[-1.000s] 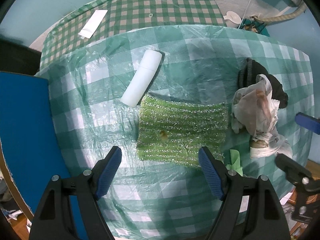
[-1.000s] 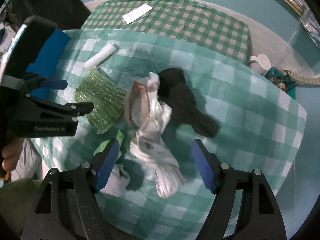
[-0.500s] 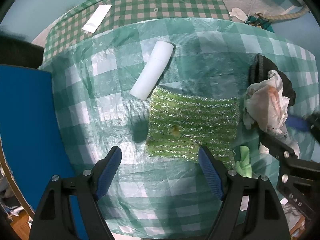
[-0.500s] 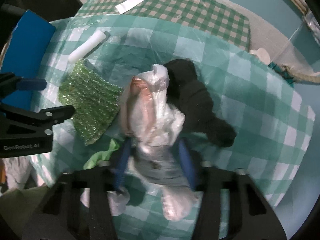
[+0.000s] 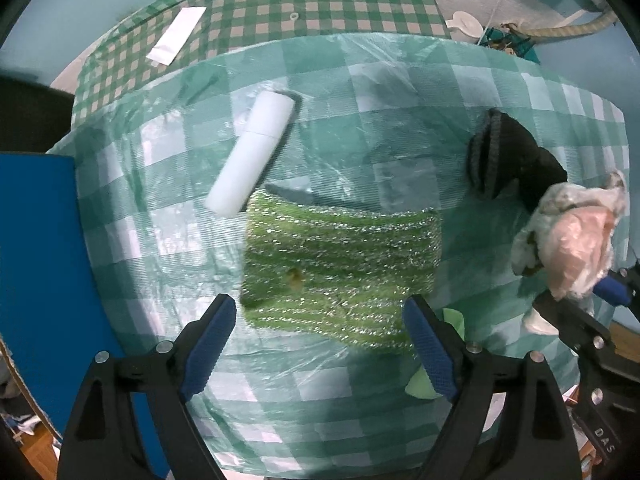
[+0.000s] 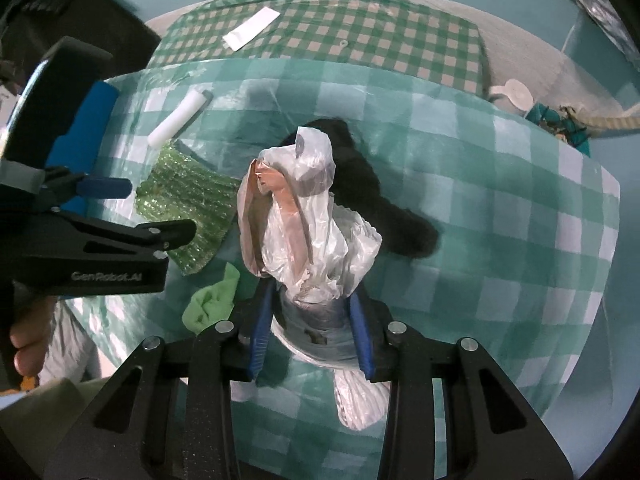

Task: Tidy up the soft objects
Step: 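Grasp the green mesh scrubber with the left tool while the right tool holds the bag, then carry the green scrubber and plastic bag with both tools over the cardboard box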

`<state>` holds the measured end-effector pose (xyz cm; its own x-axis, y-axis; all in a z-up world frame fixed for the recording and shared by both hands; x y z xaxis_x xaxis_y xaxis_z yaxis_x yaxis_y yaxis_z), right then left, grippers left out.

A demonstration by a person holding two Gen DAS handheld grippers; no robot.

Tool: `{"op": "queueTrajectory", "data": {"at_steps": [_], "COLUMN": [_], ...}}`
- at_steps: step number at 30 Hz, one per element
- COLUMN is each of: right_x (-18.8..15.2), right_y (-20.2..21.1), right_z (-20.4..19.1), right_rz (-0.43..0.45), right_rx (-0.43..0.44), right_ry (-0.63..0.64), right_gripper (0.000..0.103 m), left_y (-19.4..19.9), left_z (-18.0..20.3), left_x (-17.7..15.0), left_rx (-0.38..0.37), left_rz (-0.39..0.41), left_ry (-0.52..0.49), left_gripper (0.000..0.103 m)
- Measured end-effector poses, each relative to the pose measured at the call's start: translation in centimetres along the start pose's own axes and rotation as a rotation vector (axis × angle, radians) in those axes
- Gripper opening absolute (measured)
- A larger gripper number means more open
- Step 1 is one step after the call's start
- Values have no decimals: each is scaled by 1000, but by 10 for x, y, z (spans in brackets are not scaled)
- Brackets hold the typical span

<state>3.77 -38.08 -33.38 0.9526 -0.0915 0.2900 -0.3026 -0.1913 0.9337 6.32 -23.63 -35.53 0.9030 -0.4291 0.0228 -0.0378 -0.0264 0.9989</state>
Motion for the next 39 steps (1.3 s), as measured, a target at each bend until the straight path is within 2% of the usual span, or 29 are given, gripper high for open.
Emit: {"op": "queueTrajectory", "data": {"at_steps": [6, 11, 13, 19, 21, 23, 26, 39], "right_x": [-6, -10, -11, -14, -16, -16, -17, -17], "right_y": [0, -2, -3, -4, -4, -3, -1, 7], "right_z": [4, 2, 1, 2, 1, 1, -1, -14], "right_rz": [-4, -7, -10, -23, -21, -18, -13, -4], "right_rx": [9, 18, 19, 22, 20, 19, 17, -18], "right_ry": [-28, -38, -38, -43, -47, -51, -53, -16], "right_gripper": [36, 36, 36, 36, 36, 36, 36, 36], "left_y": [-10, -9, -9, -3, 1, 3, 6, 30], "left_z": [4, 2, 0, -1, 1, 1, 2, -15], "left_x": [1, 0, -2, -11, -13, -15, -17, -37], "left_rx": [23, 9, 7, -12, -18, -14, -9, 15], "left_rz": [-21, -16, -7, 14, 26, 34, 42, 92], "left_ry": [2, 25, 31, 58, 57, 48, 33, 17], "left_gripper": [87, 87, 82, 62, 51, 35, 24, 22]}}
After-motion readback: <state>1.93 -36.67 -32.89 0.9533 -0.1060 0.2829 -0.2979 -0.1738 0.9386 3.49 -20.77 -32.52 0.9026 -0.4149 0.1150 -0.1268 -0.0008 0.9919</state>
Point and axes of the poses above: each gripper's, at about its wrist camera, not at the fingertips, and y roughly against the way its jaws point, z to its right, x to its top, the point moved 6 cm from there along -y, roughly the way its jaws point, and after that the axes turned 9 degrees about z, right-handed, at the moved point
